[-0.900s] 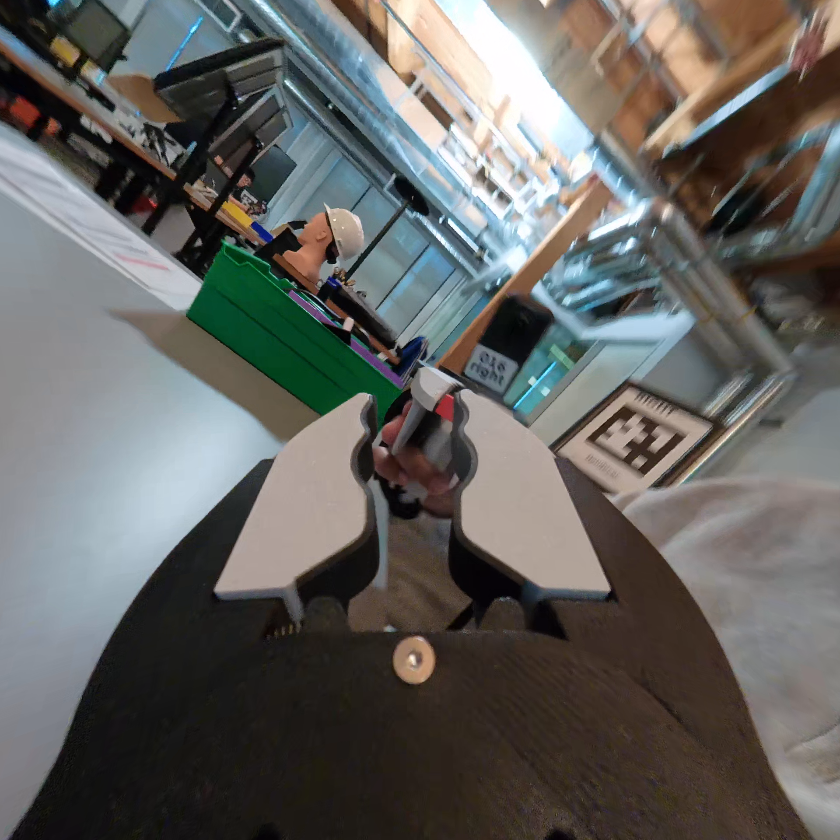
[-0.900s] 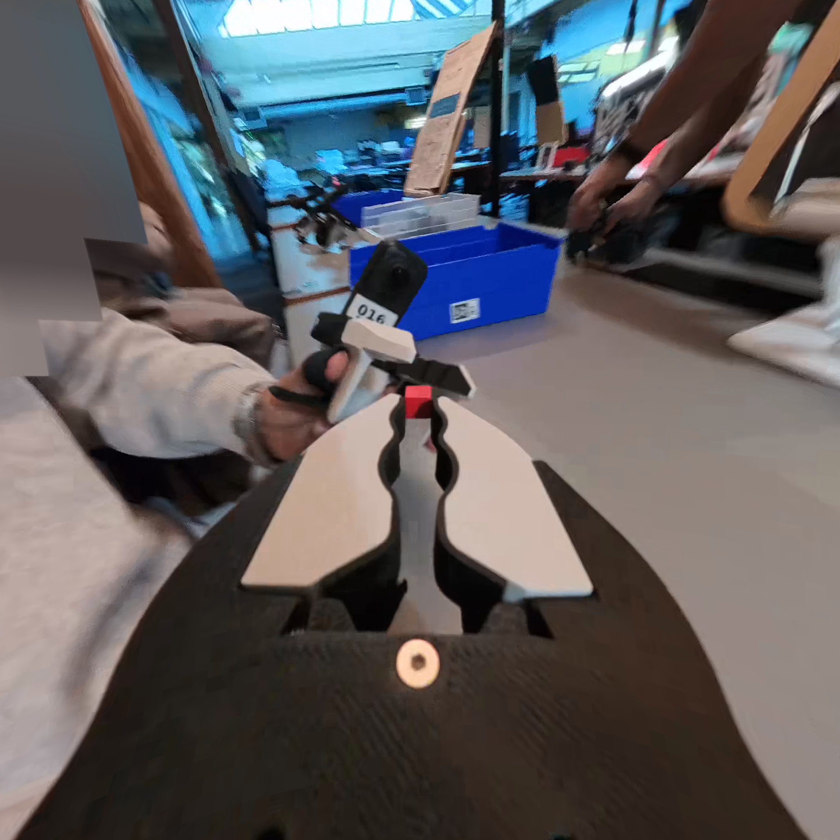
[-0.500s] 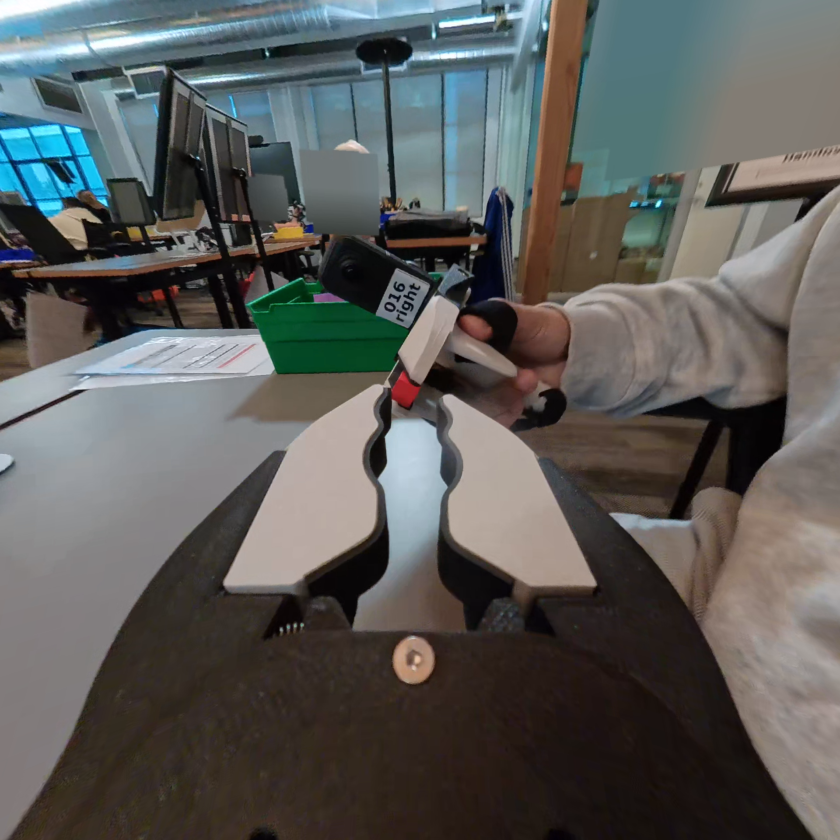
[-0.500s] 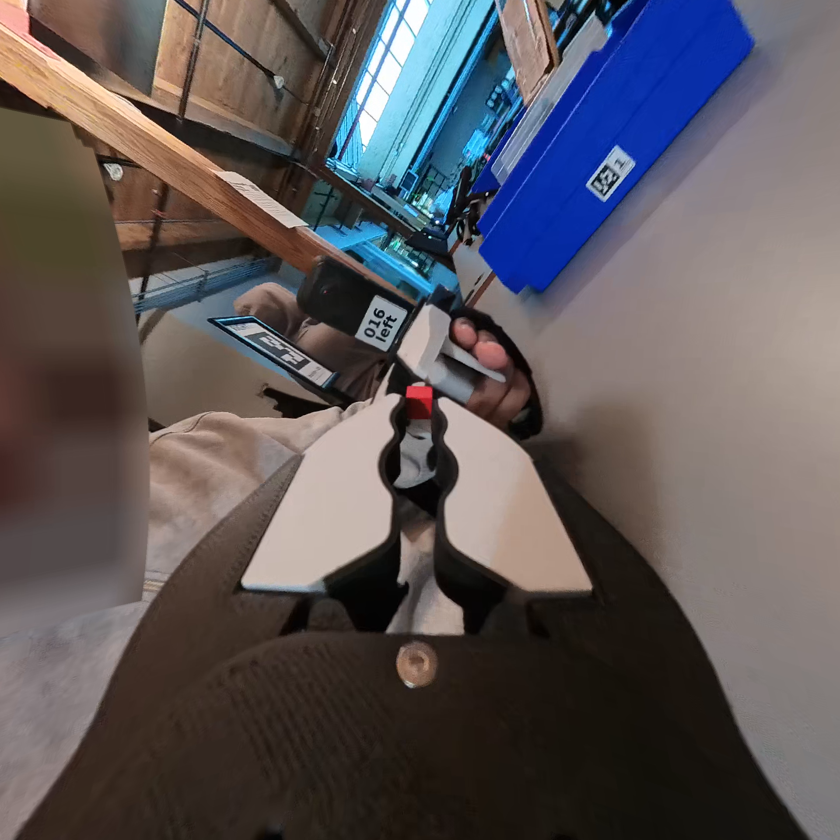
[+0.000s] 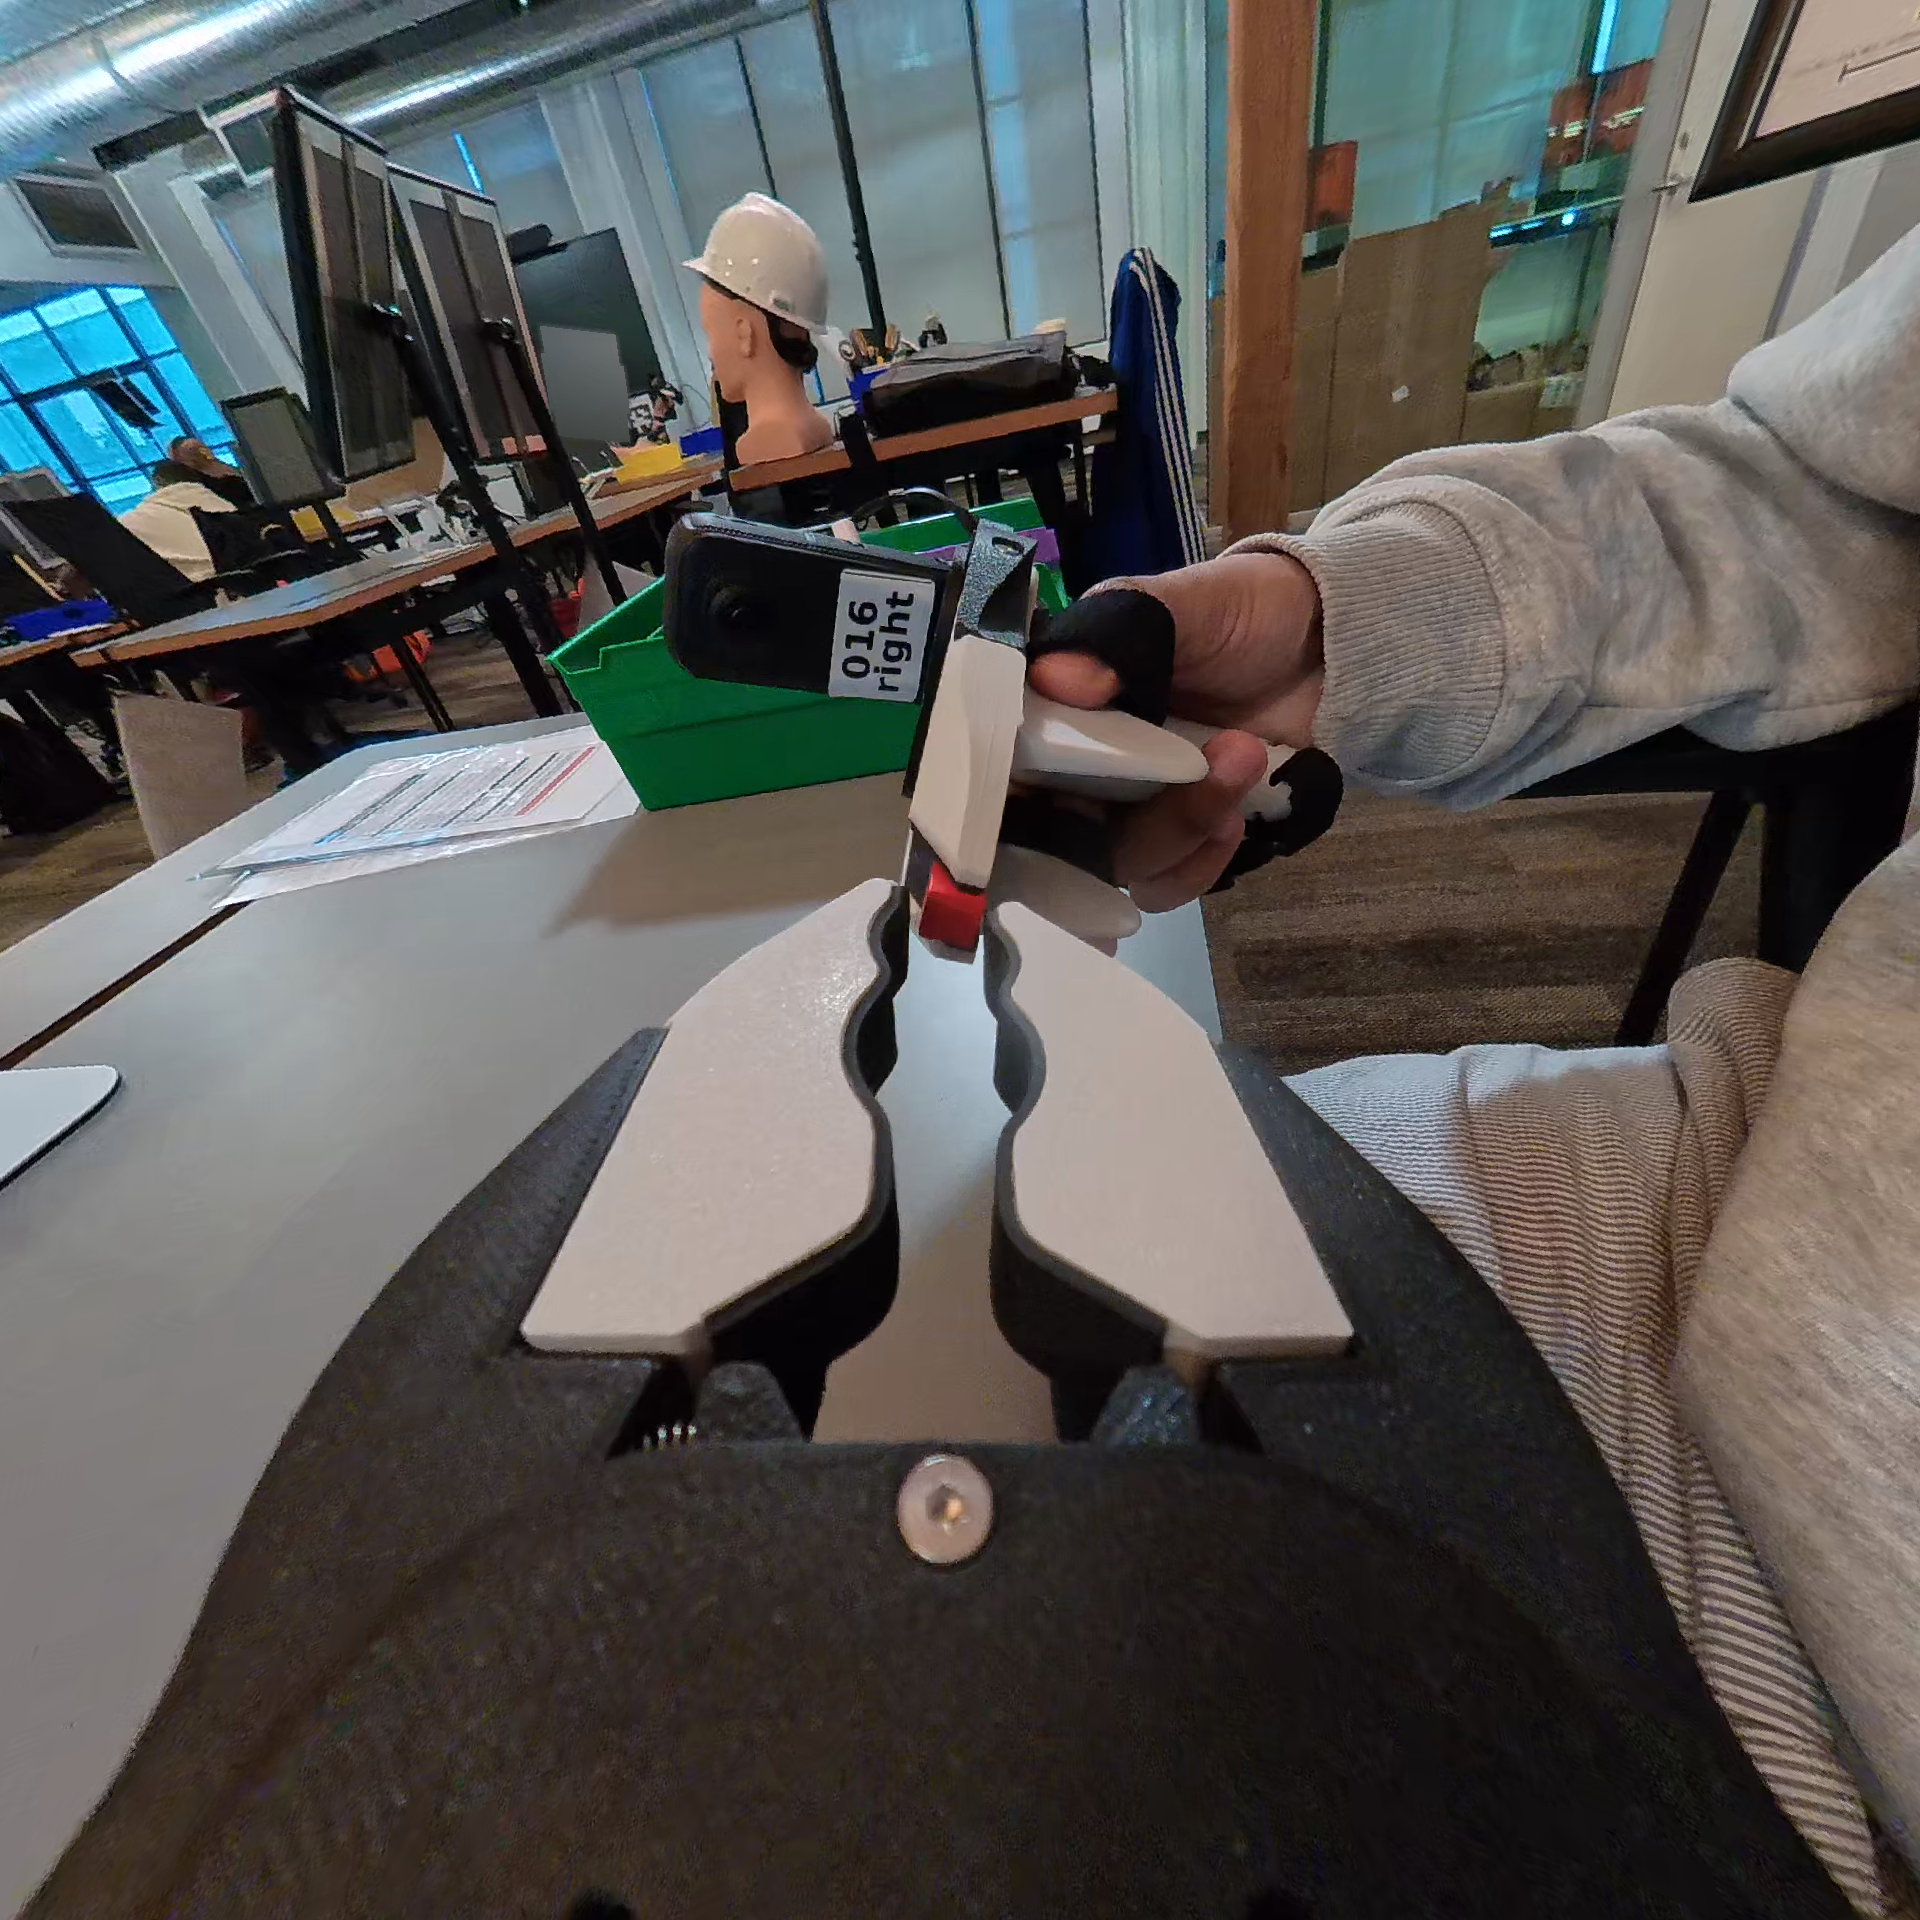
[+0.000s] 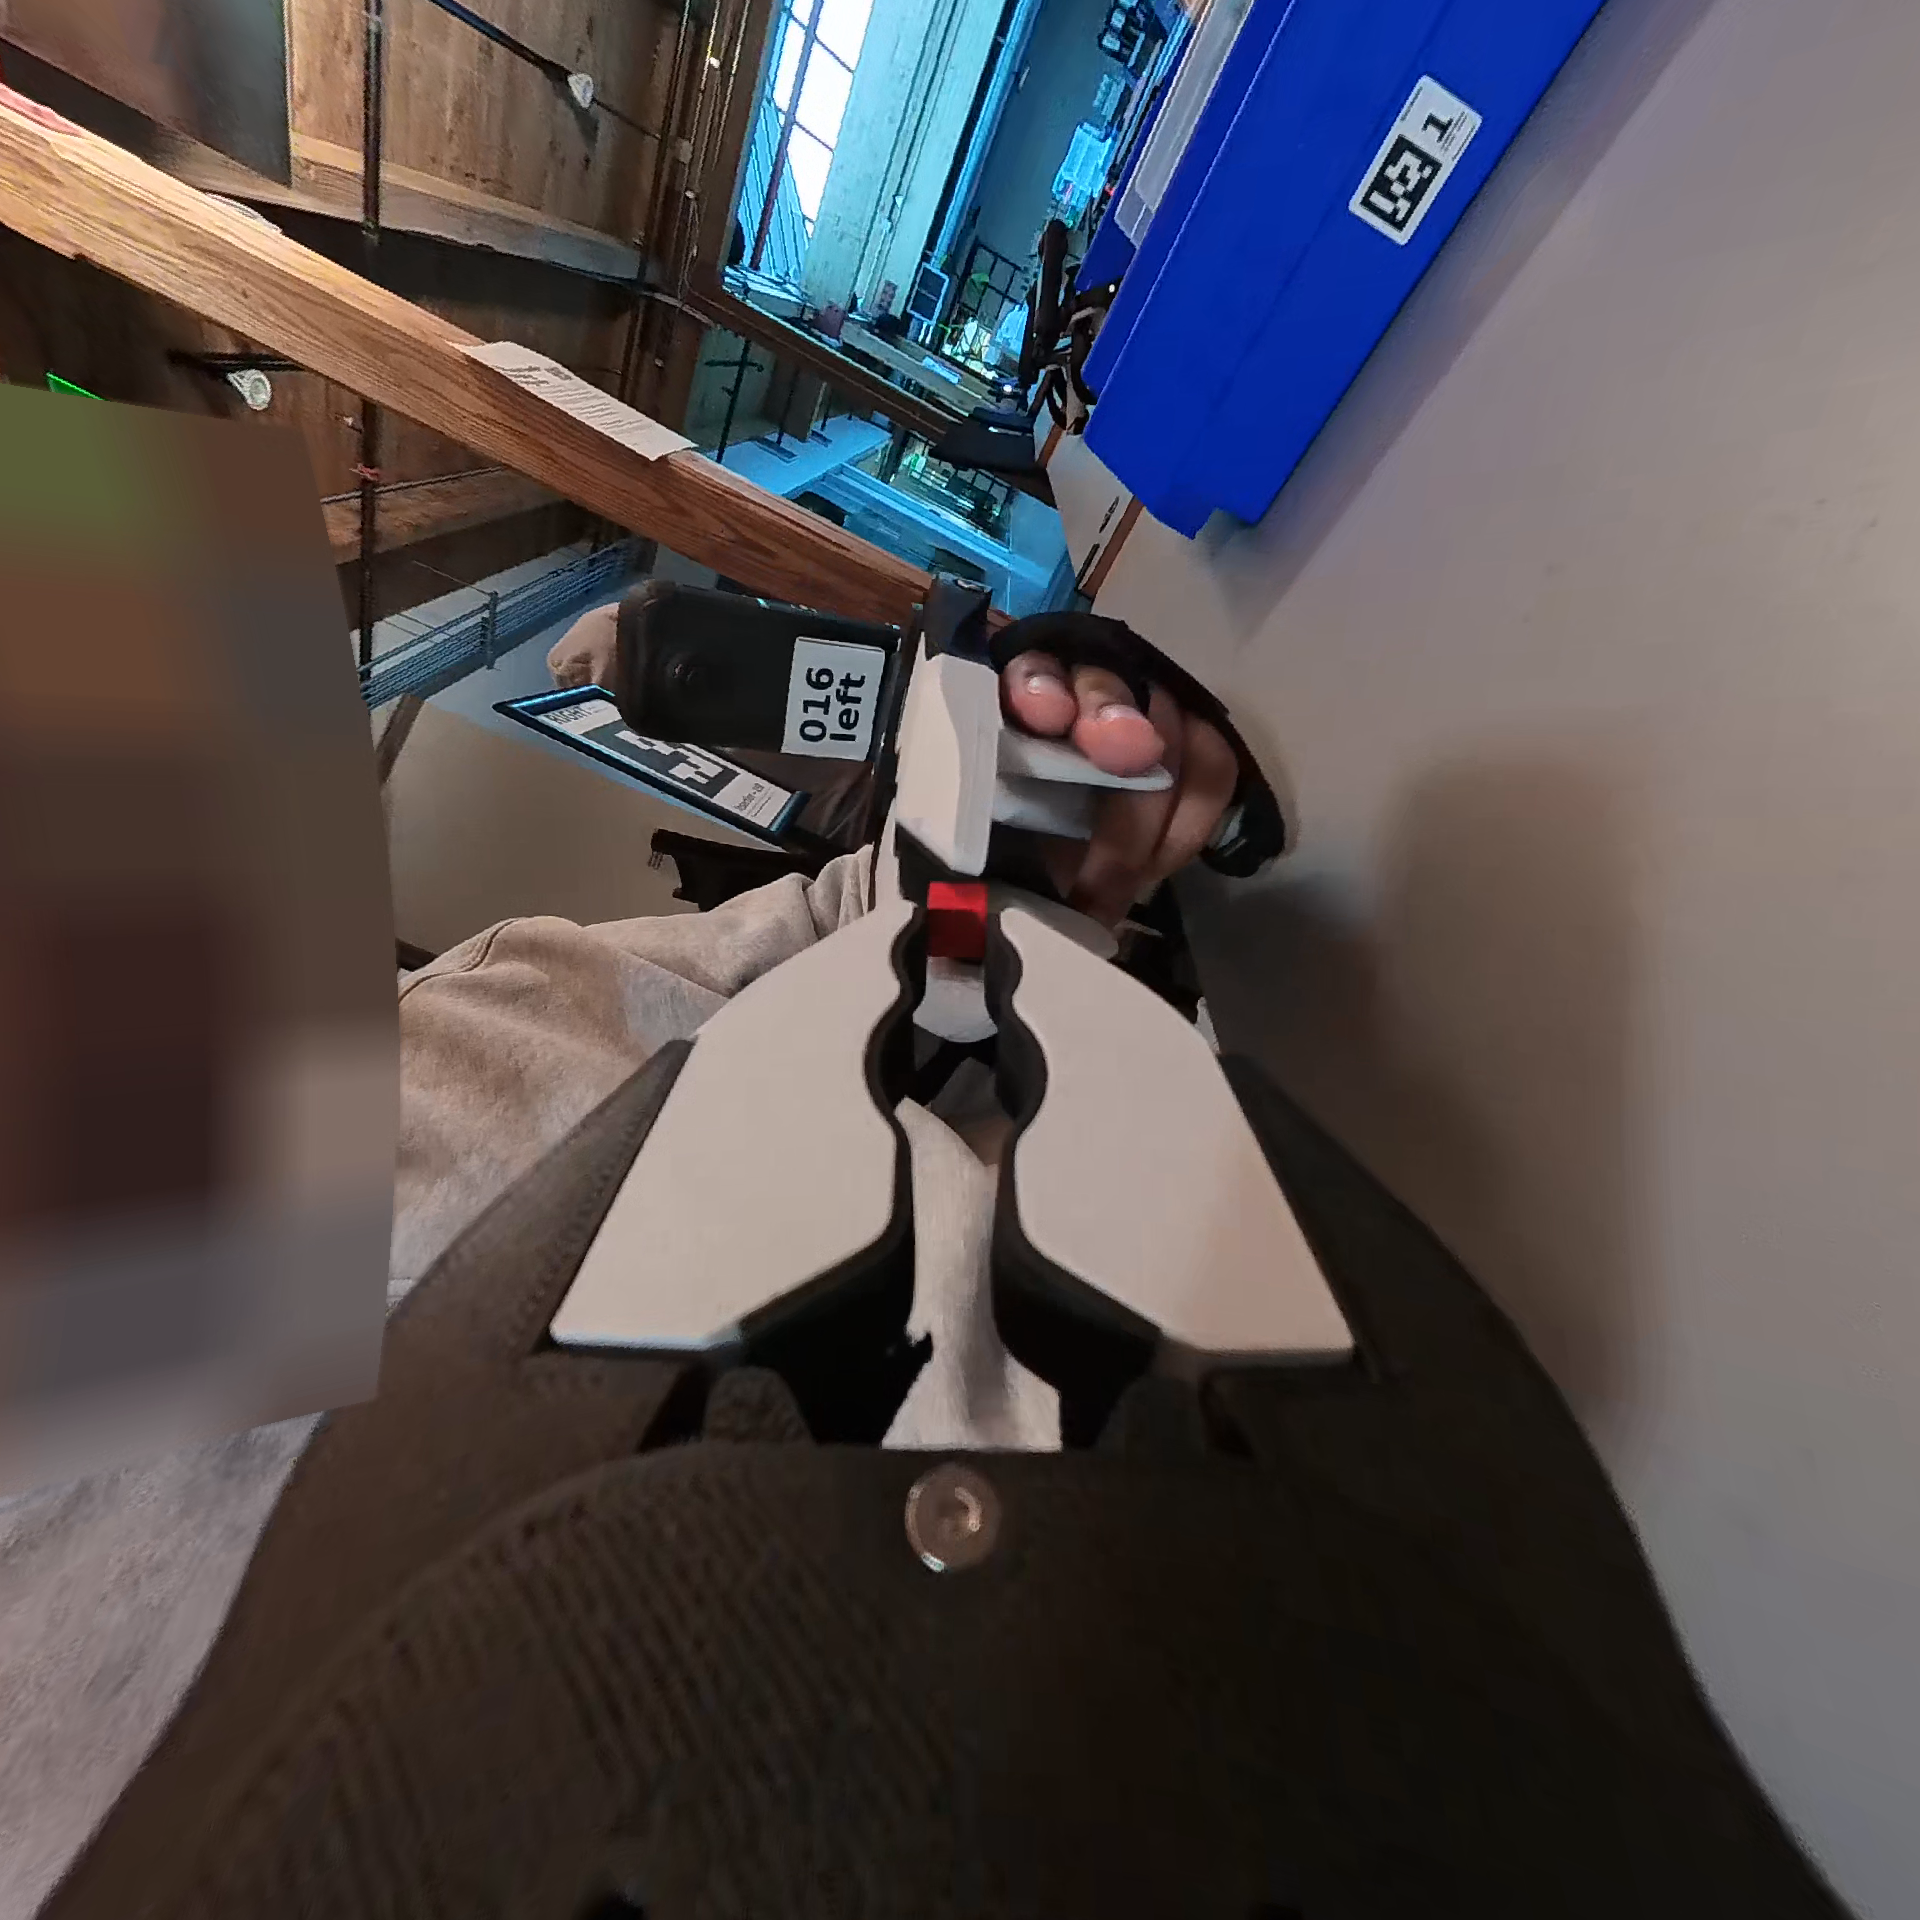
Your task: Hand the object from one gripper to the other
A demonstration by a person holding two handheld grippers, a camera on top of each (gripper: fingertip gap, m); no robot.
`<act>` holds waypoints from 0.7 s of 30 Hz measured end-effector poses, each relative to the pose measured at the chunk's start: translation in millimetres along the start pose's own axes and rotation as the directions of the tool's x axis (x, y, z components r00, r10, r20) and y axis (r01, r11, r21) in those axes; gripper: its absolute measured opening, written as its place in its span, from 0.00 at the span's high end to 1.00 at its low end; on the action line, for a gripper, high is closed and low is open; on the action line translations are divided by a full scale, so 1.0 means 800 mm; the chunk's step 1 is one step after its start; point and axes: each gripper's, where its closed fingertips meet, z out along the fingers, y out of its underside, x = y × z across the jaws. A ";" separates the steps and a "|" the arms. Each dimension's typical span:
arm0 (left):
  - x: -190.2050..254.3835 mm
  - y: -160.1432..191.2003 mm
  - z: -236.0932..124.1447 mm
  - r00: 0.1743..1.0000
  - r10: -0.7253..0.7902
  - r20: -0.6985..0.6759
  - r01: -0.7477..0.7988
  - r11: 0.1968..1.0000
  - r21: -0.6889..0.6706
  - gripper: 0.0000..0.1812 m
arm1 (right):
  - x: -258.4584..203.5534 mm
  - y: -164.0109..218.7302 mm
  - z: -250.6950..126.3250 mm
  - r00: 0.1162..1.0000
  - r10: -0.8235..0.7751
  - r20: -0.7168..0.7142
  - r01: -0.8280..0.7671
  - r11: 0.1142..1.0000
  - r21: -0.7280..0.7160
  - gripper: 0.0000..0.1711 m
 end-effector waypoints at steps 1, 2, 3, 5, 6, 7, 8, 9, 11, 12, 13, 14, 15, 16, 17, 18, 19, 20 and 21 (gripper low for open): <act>0.000 0.000 0.000 1.000 -0.003 -0.002 0.003 1.000 0.003 0.93 | 0.000 0.000 0.000 1.000 -0.001 0.000 0.001 1.000 -0.002 0.94; 0.001 0.000 0.000 1.000 -0.007 -0.004 0.007 1.000 0.004 0.93 | -0.001 0.000 0.001 1.000 -0.002 0.001 0.002 1.000 0.000 0.94; 0.001 0.000 0.000 1.000 -0.008 -0.005 0.008 1.000 0.004 0.94 | 0.000 0.000 0.001 1.000 -0.002 0.001 0.002 1.000 0.000 0.94; 0.001 0.000 0.001 1.000 -0.007 -0.002 0.007 1.000 0.005 0.94 | -0.001 -0.001 0.001 1.000 0.003 0.005 -0.003 1.000 0.002 0.94; 0.001 0.000 0.000 1.000 -0.007 -0.004 0.007 1.000 0.004 0.94 | -0.001 0.000 0.001 1.000 0.006 0.009 -0.006 1.000 0.003 0.94; 0.001 0.000 0.000 1.000 -0.008 -0.006 0.008 1.000 0.003 0.94 | -0.001 0.000 0.001 1.000 0.008 0.012 -0.008 1.000 0.004 0.94; 0.001 0.000 0.000 1.000 -0.011 -0.007 0.011 1.000 0.002 0.94 | -0.001 -0.001 0.002 1.000 0.006 0.013 -0.006 1.000 0.006 0.94; 0.002 -0.001 0.000 1.000 -0.014 -0.011 0.014 1.000 0.004 0.94 | -0.001 -0.002 0.002 1.000 -0.003 0.014 0.003 1.000 0.009 0.94; 0.001 -0.004 -0.001 0.999 -0.033 -0.013 0.034 0.999 0.015 0.94 | -0.004 -0.008 0.001 0.998 -0.055 0.017 0.055 0.998 0.034 0.87; -0.001 -0.005 -0.001 0.999 -0.051 -0.012 0.051 0.998 0.020 0.94 | -0.009 -0.017 -0.002 0.994 -0.107 0.031 0.104 0.991 0.079 0.79; -0.003 -0.005 -0.002 0.997 -0.079 -0.011 0.080 0.997 0.022 0.94 | -0.017 -0.031 -0.007 0.983 -0.177 0.039 0.169 0.973 0.156 0.77; -0.006 -0.004 -0.002 0.993 -0.120 -0.012 0.120 0.992 0.022 0.95 | -0.025 -0.045 -0.014 0.963 -0.268 0.018 0.256 0.936 0.241 0.74; -0.008 -0.003 -0.003 0.984 -0.178 -0.025 0.179 0.984 0.020 0.95 | -0.032 -0.055 -0.023 0.926 -0.377 -0.031 0.368 0.881 0.296 0.72; -0.009 -0.003 -0.003 0.966 -0.253 -0.047 0.254 0.967 0.023 0.95 | -0.036 -0.061 -0.031 0.868 -0.486 -0.103 0.493 0.817 0.300 0.69; -0.011 -0.005 -0.004 0.940 -0.334 -0.071 0.337 0.941 0.036 0.95 | -0.036 -0.062 -0.037 0.787 -0.589 -0.182 0.616 0.744 0.259 0.67; -0.013 -0.007 -0.004 0.906 -0.412 -0.101 0.418 0.907 0.050 0.95 | -0.036 -0.061 -0.042 0.685 -0.684 -0.249 0.728 0.658 0.193 0.69; -0.014 -0.009 -0.005 0.866 -0.483 -0.131 0.493 0.868 0.058 0.95 | -0.037 -0.059 -0.044 0.569 -0.766 -0.299 0.819 0.559 0.125 0.72; -0.016 -0.011 -0.005 0.822 -0.547 -0.157 0.562 0.825 0.066 0.95 | -0.039 -0.055 -0.044 0.450 -0.833 -0.320 0.888 0.455 0.064 0.73; -0.016 -0.013 -0.006 0.770 -0.608 -0.192 0.628 0.776 0.063 0.95 | -0.041 -0.048 -0.042 0.342 -0.884 -0.320 0.933 0.360 0.004 0.74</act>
